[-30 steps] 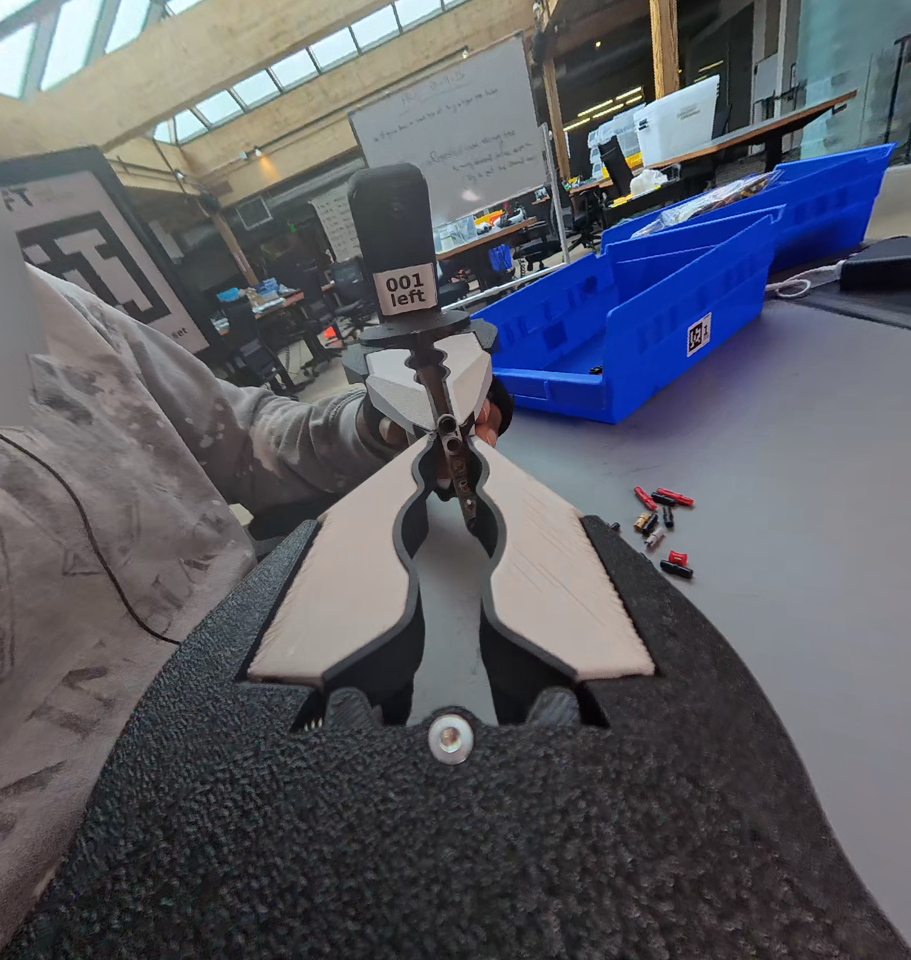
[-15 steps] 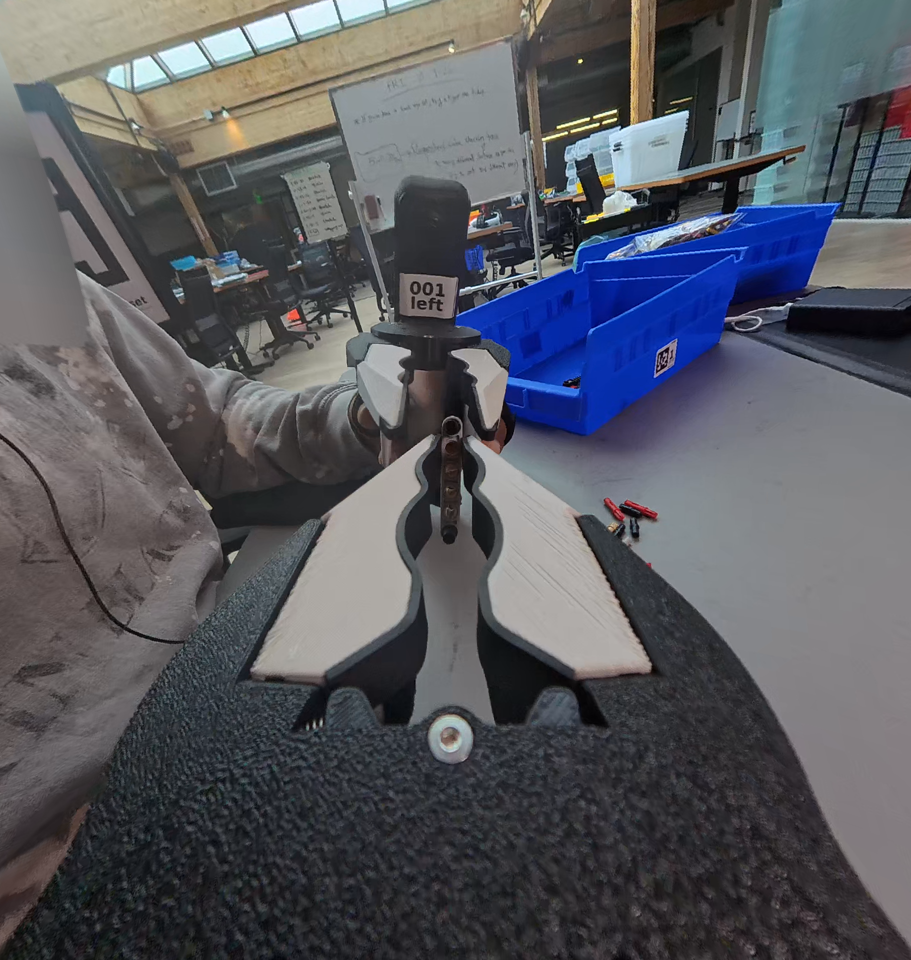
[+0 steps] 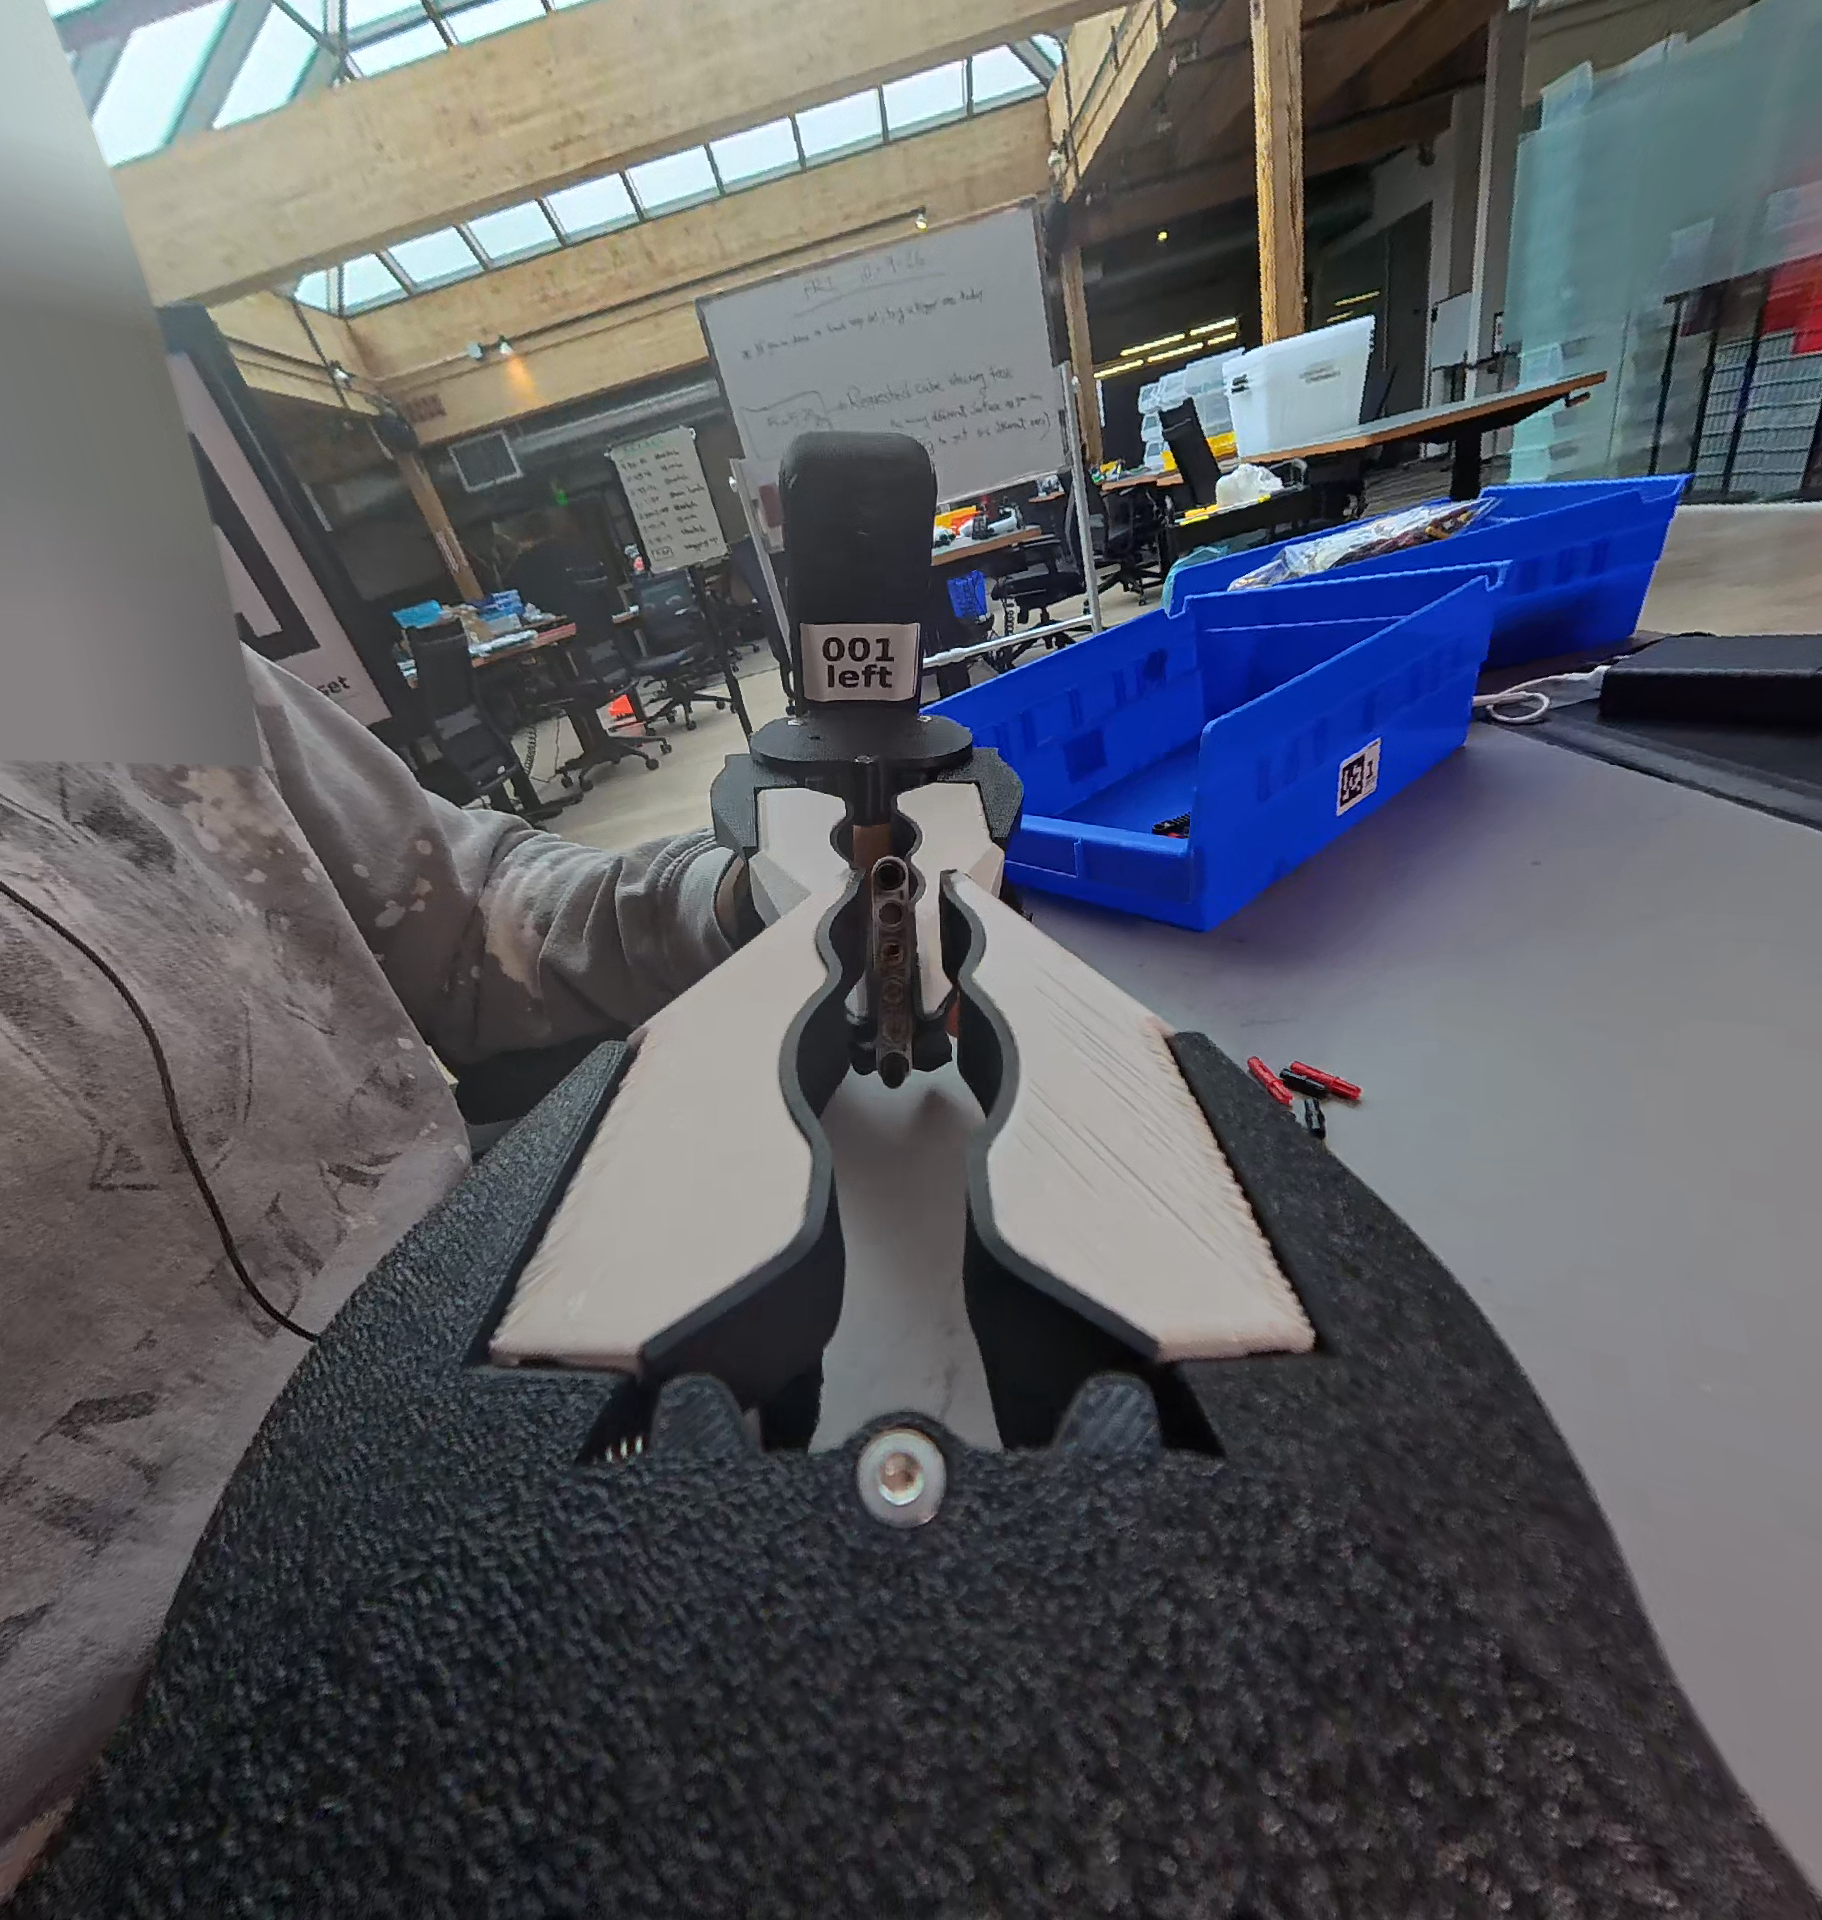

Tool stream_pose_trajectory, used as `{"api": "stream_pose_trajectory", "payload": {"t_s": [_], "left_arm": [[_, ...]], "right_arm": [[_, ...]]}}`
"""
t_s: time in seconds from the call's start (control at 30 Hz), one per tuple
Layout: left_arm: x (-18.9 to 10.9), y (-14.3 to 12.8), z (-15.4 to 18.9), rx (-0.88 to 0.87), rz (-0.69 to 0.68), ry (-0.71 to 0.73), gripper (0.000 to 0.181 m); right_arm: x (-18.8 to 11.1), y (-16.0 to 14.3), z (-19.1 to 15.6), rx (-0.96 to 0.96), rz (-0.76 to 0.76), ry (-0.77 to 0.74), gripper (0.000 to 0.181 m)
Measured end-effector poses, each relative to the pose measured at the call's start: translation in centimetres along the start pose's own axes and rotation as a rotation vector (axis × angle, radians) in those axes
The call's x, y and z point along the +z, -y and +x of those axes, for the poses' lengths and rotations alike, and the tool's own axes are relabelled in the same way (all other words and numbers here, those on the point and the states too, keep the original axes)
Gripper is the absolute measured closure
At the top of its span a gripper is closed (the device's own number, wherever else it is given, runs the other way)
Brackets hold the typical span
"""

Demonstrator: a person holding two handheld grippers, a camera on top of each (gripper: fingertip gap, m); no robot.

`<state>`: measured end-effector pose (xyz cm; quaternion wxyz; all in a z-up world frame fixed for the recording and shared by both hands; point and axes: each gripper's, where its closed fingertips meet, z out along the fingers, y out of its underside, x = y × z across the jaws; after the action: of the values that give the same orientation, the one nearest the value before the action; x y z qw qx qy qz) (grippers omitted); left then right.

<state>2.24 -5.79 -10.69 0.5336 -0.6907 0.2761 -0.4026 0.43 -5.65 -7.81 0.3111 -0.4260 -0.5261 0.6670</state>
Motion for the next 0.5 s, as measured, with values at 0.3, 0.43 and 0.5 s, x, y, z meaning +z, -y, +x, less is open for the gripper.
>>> {"api": "stream_pose_trajectory", "payload": {"t_s": [0.3,0.43,0.5], "left_arm": [[-0.1,0.3,-0.3,-0.008,0.026,0.019,0.175],[-0.9,1.2,-0.7,-0.001,0.072,0.033,0.175],[-0.9,1.5,-0.4,0.009,0.092,0.022,0.175]], "right_arm": [[-0.3,0.2,0.2,0.009,0.012,0.014,0.177],[-0.8,0.1,0.7,0.017,0.01,0.01,0.177],[-0.8,0.4,0.2,0.039,0.036,0.038,0.177]]}}
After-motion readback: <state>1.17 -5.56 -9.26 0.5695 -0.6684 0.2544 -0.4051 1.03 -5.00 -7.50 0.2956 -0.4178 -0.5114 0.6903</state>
